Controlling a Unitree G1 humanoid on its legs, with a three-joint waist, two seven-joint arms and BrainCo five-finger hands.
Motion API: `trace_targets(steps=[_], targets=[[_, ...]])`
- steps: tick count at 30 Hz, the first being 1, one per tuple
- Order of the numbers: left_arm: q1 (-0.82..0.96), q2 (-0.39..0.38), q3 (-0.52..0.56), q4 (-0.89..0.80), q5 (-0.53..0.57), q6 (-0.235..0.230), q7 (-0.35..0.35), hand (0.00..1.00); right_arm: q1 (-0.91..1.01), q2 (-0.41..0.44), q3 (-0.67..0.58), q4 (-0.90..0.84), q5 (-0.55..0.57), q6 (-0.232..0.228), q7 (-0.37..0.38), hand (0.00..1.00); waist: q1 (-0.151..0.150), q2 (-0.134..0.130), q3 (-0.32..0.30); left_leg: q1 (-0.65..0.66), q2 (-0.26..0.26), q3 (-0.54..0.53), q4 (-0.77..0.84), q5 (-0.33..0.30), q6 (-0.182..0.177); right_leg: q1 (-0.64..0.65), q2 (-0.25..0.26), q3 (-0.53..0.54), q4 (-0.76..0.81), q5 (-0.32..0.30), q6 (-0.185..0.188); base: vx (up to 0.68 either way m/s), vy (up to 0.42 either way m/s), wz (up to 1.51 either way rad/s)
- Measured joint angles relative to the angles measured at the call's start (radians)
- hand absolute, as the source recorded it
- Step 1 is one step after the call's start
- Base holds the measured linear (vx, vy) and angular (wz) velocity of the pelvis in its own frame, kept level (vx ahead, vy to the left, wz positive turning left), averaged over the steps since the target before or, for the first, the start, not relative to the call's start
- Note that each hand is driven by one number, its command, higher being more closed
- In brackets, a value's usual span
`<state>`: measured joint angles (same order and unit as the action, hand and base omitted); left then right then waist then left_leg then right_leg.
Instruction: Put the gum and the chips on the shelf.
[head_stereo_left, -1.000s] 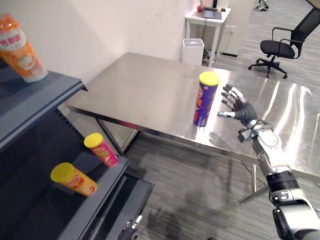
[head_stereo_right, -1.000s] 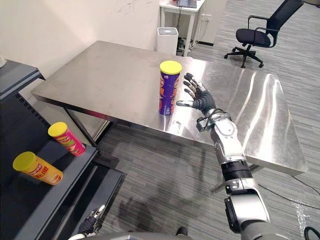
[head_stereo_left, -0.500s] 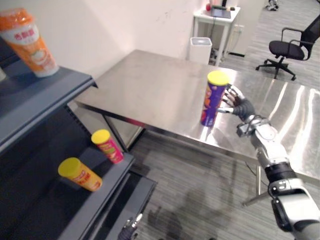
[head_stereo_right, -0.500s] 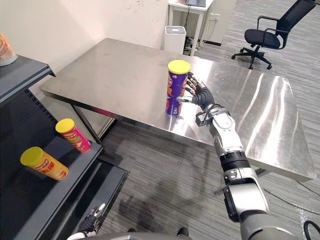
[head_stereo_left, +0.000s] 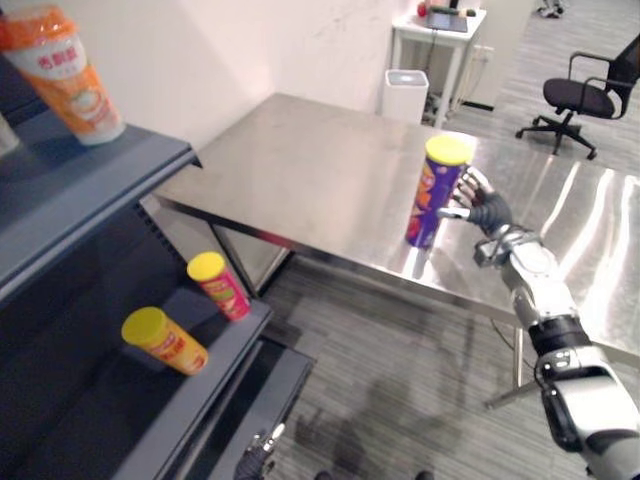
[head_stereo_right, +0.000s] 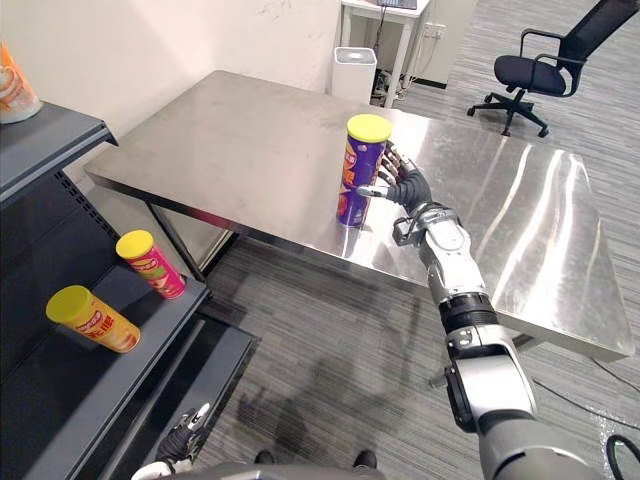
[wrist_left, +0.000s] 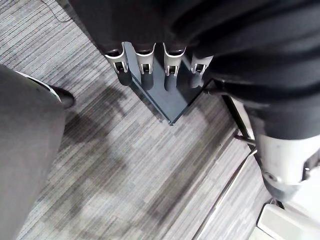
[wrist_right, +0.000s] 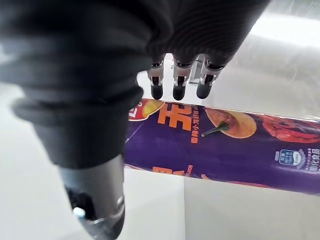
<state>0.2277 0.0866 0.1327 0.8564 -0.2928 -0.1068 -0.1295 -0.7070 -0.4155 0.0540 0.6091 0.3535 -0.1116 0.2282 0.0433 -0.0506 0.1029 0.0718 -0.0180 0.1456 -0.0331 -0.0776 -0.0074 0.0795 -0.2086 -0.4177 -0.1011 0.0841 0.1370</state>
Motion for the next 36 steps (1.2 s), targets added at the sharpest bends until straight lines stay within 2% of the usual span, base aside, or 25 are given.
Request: trace_targets(steps=[5, 8, 22, 27, 28, 36], targets=[[-0.001, 0.004, -0.009, 0.0, 0.0, -0.005, 0.0, 0.0, -0.01, -0.003, -0.001, 0.052, 0.001, 0.008, -0.007, 0.0, 0.001, 0.002, 0.004, 0.0, -0.004, -0.02, 0.0, 0.003, 0.002, 0.011, 0.0, -0.014, 0.0, 0.0, 0.0, -0.02, -0.013, 0.09], [-0.005, 0.003, -0.01, 0.0, 0.0, -0.007, 0.0, 0.0, -0.01, -0.004, -0.001, 0.076, 0.001, 0.013, -0.01, 0.0, 0.014, 0.005, 0.005, 0.001, -0.004, -0.02, -0.001, 0.004, 0.002, 0.011, 0.0, -0.014, 0.0, 0.0, 0.0, -0.01, -0.005, 0.02], [-0.005, 0.005, -0.013, 0.012, 0.0, -0.006, -0.002, 0.0, -0.01, -0.004, -0.008, 0.096, 0.002, 0.017, -0.038, 0.0, 0.029, 0.022, 0.017, 0.0, -0.009, -0.046, -0.001, 0.01, 0.005, 0.014, -0.003, -0.033, 0.017, -0.002, -0.004, -0.01, -0.006, 0.04], [0.017, 0.013, -0.013, 0.023, 0.0, 0.0, -0.002, 0.0, -0.01, -0.004, -0.008, 0.11, 0.002, 0.017, -0.045, 0.0, 0.047, 0.023, 0.017, 0.0, -0.012, -0.052, -0.007, 0.017, 0.007, 0.015, -0.006, -0.04, 0.018, -0.003, -0.004, -0.03, -0.012, 0.04], [0.024, 0.022, -0.016, 0.023, 0.0, 0.001, -0.002, 0.0, -0.01, -0.004, -0.008, 0.11, 0.002, 0.016, -0.045, 1.0, 0.047, 0.022, 0.017, 0.001, -0.013, -0.055, -0.014, 0.023, 0.008, 0.015, -0.007, -0.042, 0.018, -0.002, -0.004, -0.03, -0.015, 0.09], [0.035, 0.032, -0.043, 0.022, 0.0, 0.001, -0.002, 0.0, -0.01, -0.004, -0.005, 0.114, 0.002, 0.012, -0.046, 1.0, 0.051, 0.02, 0.023, 0.002, -0.014, -0.072, -0.036, 0.044, 0.007, 0.014, -0.007, -0.052, 0.017, -0.003, -0.004, -0.04, -0.02, 0.05]])
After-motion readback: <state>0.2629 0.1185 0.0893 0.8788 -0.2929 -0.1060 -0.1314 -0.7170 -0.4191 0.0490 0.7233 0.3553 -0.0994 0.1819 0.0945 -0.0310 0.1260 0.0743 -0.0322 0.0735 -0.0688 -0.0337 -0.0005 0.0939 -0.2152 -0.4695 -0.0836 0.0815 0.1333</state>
